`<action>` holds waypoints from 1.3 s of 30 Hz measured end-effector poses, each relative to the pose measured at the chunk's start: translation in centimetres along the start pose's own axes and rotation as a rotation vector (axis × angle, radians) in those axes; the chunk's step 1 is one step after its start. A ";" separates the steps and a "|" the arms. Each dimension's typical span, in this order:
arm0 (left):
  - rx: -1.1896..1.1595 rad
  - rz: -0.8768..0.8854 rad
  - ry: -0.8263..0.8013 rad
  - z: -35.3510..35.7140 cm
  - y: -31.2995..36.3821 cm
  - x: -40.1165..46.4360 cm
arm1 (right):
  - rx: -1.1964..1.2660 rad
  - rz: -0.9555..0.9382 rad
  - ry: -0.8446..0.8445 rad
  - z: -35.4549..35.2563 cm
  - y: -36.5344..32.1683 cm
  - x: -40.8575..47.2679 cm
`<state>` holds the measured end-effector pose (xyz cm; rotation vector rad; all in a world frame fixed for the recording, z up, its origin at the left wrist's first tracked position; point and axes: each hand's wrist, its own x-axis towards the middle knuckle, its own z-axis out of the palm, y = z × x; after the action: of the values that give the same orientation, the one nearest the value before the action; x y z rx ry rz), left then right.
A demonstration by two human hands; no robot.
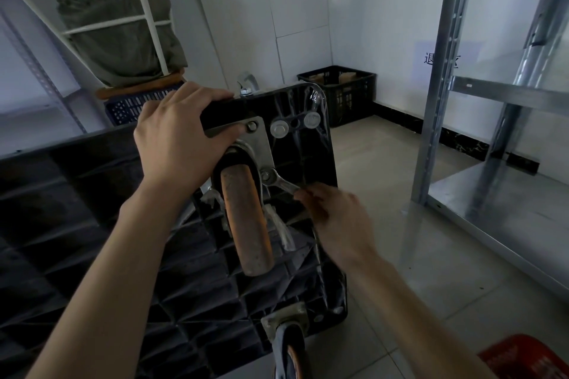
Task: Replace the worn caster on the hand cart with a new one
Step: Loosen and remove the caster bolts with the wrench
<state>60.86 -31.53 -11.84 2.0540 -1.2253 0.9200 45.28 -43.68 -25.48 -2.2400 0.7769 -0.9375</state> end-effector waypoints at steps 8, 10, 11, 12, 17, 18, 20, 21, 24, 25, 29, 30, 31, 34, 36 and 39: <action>0.001 0.000 0.006 -0.1 0.0 0.0 | -0.584 -0.403 0.079 -8.0 -5.4 4.0; -0.001 0.008 0.008 0.0 0.0 -0.1 | -0.591 -0.424 0.088 -8.7 -5.7 4.1; -0.002 0.009 0.009 0.0 0.0 -0.1 | -0.560 -0.419 0.093 -9.0 -5.5 3.8; -0.003 0.008 0.011 0.0 0.0 -0.1 | -0.522 -0.414 0.102 -9.1 -5.2 3.4; -0.007 0.007 0.011 0.0 0.0 0.0 | -0.144 -0.256 0.019 -6.8 -1.4 1.5; -0.009 0.004 0.008 0.0 0.0 0.0 | -0.049 -0.208 0.008 -5.7 -0.5 1.2; -0.010 0.001 0.004 -0.1 0.0 0.0 | 0.081 -0.139 0.018 -3.5 0.9 0.4; -0.009 0.001 0.001 -0.1 0.1 0.0 | 0.134 -0.114 0.027 -2.5 1.3 0.1; -0.005 -0.003 0.001 -0.1 0.2 0.0 | 0.257 -0.055 0.061 -0.3 1.5 -0.4; -0.004 -0.005 0.001 -0.1 0.2 0.0 | 0.280 -0.046 0.073 0.2 1.5 -0.5; -0.002 -0.005 -0.003 -0.1 0.1 0.0 | 0.371 0.015 0.098 2.0 1.6 -1.0; -0.004 -0.007 -0.003 -0.2 0.1 0.0 | 0.412 0.041 0.096 2.5 1.6 -1.1; -0.006 -0.011 -0.003 -0.2 0.2 0.0 | 0.465 0.067 0.089 3.0 1.5 -1.1; -0.006 -0.022 -0.002 -0.2 0.3 0.0 | 0.620 0.131 0.051 4.1 1.2 -1.1; -0.003 -0.022 0.002 -0.2 0.3 0.0 | 0.675 0.156 0.030 4.6 0.9 -1.2; -0.007 -0.022 0.018 -0.2 0.4 -0.1 | 0.673 0.170 0.035 4.8 0.4 -1.5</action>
<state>60.40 -31.48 -11.73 2.0455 -1.1934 0.9205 47.97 -41.50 -29.15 -1.5546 0.5453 -0.9760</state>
